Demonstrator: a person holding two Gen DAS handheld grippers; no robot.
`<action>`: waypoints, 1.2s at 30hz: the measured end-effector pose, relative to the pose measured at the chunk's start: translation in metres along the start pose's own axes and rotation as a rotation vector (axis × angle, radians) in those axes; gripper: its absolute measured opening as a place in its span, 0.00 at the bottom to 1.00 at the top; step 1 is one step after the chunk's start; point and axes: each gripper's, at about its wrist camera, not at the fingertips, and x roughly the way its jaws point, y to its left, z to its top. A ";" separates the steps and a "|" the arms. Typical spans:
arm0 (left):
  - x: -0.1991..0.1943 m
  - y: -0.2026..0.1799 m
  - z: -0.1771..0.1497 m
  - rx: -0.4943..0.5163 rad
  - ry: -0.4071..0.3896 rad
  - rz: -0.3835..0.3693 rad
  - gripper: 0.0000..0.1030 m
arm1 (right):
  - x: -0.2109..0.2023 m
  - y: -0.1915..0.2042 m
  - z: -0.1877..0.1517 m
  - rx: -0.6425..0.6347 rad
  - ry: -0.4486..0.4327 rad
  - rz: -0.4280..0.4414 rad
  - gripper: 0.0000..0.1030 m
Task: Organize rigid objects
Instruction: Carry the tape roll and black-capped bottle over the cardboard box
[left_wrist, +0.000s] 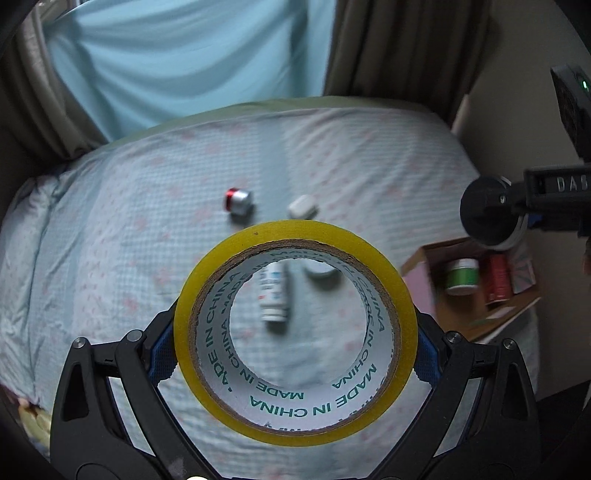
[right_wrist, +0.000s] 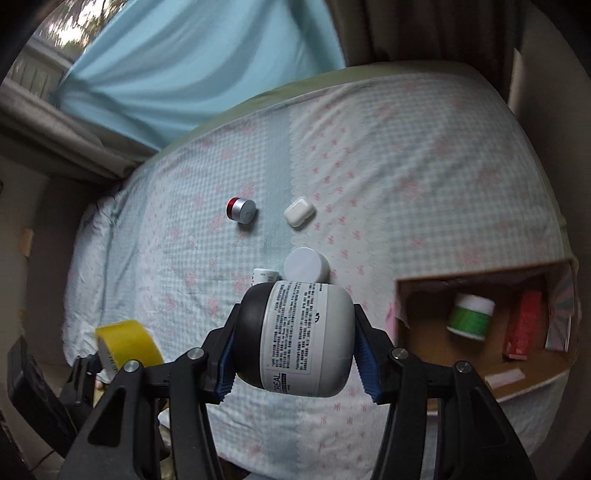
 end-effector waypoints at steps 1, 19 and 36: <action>-0.004 -0.017 0.004 0.007 -0.004 -0.020 0.94 | -0.006 -0.009 -0.003 0.007 -0.005 -0.006 0.48; 0.055 -0.216 -0.008 0.116 0.150 -0.145 0.94 | -0.051 -0.228 -0.042 0.144 0.042 -0.174 0.48; 0.196 -0.277 -0.047 0.272 0.447 -0.044 0.94 | 0.031 -0.299 -0.056 0.054 0.077 -0.324 0.48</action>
